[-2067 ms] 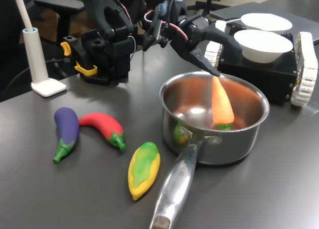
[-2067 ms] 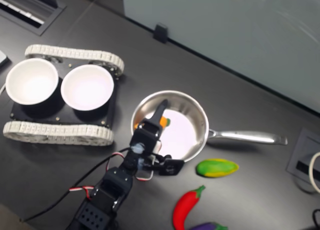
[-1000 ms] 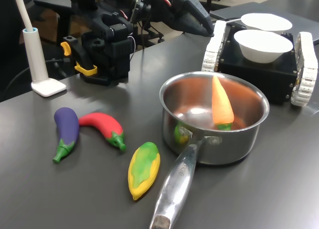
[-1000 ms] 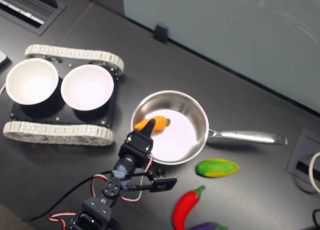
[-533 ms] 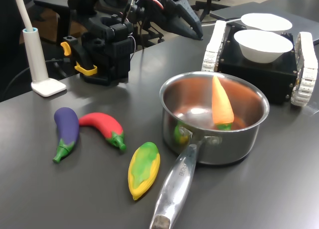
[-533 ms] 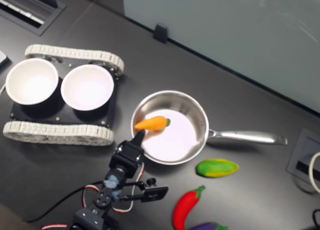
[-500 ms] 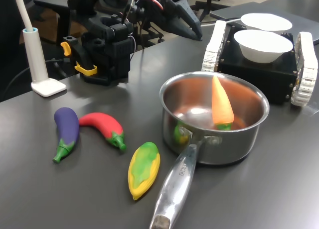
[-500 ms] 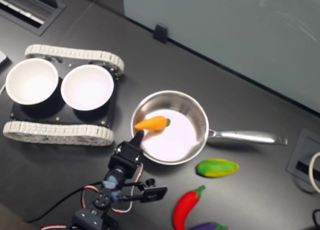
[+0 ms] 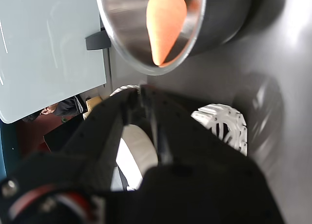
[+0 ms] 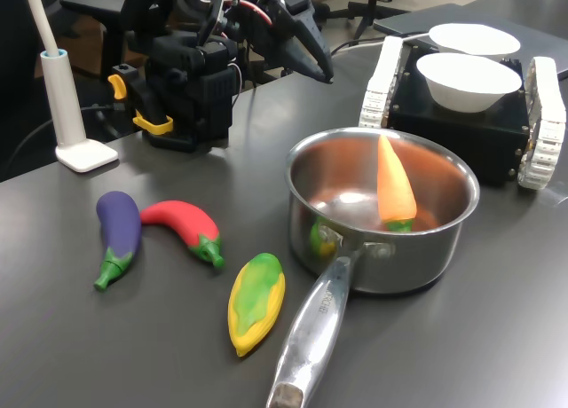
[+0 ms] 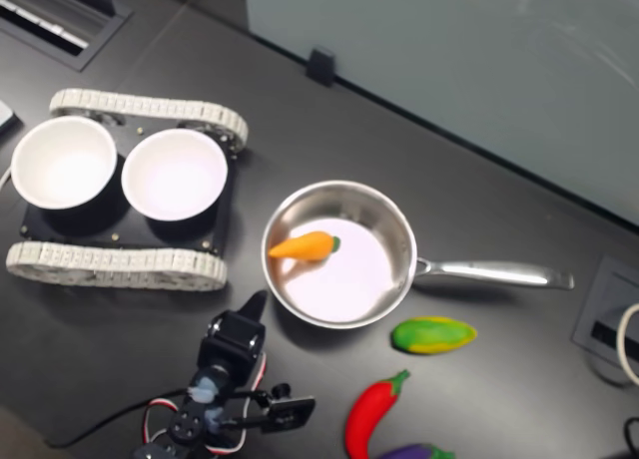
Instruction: Pick up the carrot and place them in the pan
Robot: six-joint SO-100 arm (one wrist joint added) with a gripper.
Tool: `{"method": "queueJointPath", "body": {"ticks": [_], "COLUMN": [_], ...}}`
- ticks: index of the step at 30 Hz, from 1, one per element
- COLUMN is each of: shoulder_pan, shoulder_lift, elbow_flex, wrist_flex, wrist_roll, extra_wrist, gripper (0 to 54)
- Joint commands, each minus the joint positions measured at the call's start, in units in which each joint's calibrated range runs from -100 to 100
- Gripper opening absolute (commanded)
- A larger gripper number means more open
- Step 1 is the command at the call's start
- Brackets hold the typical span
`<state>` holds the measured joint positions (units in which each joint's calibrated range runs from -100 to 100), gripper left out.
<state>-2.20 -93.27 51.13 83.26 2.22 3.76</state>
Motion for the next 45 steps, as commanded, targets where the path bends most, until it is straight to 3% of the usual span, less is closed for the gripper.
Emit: {"method": "queueJointPath", "body": {"ticks": [1,11,21,45], "shoulder_pan": [2.2,2.7,4.6,4.5], "shoulder_lift": [-1.2,-2.1,-2.2,-2.3], "elbow_flex": [-2.6,5.9,22.0,23.9], "wrist_flex": [3.1,6.7,-2.9,-3.3], "wrist_roll": [1.0,2.1,2.0,2.4], "extra_wrist": [-1.5,-1.5,-1.2,-1.2], "gripper": [0.0,0.0,0.1,0.1]}}
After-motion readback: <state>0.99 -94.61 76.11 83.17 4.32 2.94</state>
